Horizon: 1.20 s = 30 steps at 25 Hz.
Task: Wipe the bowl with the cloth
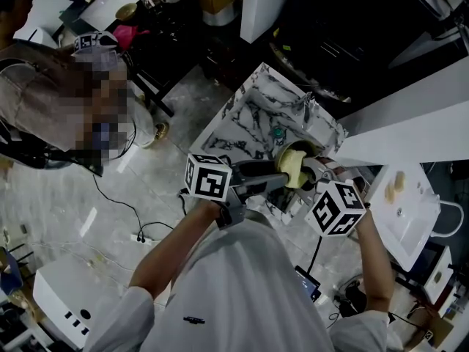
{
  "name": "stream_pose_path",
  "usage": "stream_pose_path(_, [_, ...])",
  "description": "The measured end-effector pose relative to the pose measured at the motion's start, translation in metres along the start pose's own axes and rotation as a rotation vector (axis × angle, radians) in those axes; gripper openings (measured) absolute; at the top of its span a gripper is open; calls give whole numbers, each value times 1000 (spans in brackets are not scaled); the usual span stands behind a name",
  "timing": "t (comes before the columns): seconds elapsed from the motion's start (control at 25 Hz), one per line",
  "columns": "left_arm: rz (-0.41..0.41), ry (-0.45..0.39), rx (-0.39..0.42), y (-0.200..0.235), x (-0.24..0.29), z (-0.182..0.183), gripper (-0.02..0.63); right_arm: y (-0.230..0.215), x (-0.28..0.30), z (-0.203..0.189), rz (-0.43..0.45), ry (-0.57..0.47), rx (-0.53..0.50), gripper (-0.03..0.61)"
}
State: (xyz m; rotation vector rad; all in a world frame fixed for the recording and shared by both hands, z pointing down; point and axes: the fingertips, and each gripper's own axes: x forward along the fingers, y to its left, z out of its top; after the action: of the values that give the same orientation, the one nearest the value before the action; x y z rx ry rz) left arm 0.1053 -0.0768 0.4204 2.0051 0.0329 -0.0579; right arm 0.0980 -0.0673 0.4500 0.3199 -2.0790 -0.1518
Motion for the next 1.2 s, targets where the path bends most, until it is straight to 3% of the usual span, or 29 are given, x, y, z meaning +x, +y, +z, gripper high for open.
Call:
stream_pose_path(0.48, [53,24,61,-2,-5,-10,259,-26,-14,15,-188,-302,304,28])
stream_pose_path(0.76, [48,23,67,-4,-6,-9,259,-36,-31,24,-260,-412,344,28])
stream_pose_path(1.04, [50,3,69,-5,-11,-6,259,-53,-52,28,-348,-581,482,28])
stream_pose_path(1.2, [65,-17,76,-4,-16,-3,259,-62,-67,24,-413,-614,503,28])
